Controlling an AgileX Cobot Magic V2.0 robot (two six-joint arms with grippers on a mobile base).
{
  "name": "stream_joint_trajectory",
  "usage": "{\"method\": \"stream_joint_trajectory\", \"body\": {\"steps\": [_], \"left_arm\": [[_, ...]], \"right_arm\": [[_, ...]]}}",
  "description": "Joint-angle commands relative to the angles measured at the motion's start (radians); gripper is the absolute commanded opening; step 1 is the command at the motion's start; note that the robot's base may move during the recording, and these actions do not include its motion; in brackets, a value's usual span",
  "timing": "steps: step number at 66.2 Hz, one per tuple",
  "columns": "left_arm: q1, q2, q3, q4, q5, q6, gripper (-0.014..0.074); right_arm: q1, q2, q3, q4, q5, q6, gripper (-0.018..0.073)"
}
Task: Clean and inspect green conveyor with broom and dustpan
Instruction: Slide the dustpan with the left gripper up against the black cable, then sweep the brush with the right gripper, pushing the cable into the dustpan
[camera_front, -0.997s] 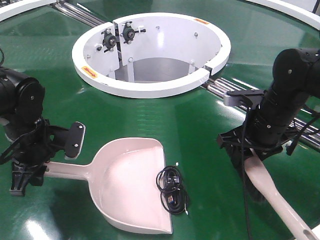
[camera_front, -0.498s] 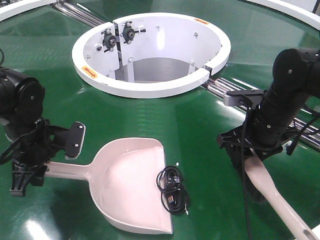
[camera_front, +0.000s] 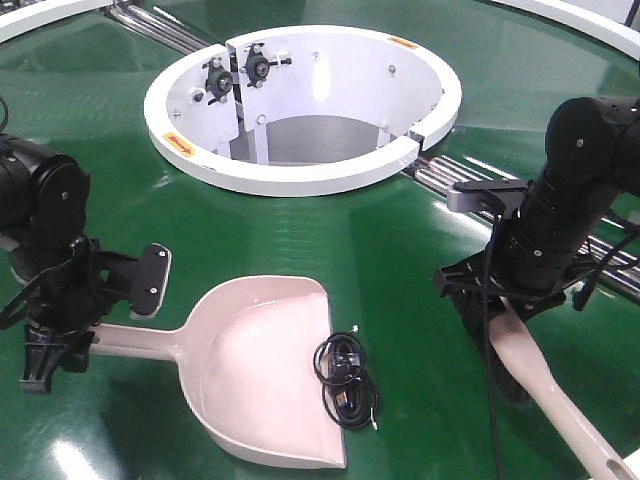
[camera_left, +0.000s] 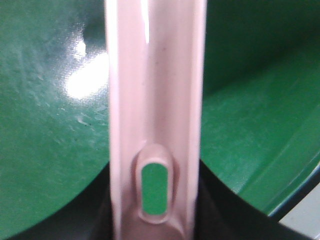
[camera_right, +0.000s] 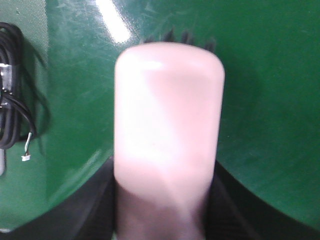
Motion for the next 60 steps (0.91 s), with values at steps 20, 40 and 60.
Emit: {"method": "stream_joint_trajectory", "body": {"steps": [20, 40, 60], "left_arm": [[-0.012, -0.035, -0.027, -0.03, 0.036, 0.022, -0.0024], [-0.012, -0.035, -0.027, -0.03, 0.036, 0.022, -0.0024], [-0.012, -0.035, -0.027, -0.03, 0.036, 0.022, -0.0022]], "right_arm": [[-0.001, -0.012, -0.026, -0.01, 0.041, 0.097, -0.001], [0.076, 0.102, -0.027, 0.102, -0.024, 0.103, -0.001], [0.179, 0.183, -0.063, 0.219, -0.084, 0.099, -0.001]]}}
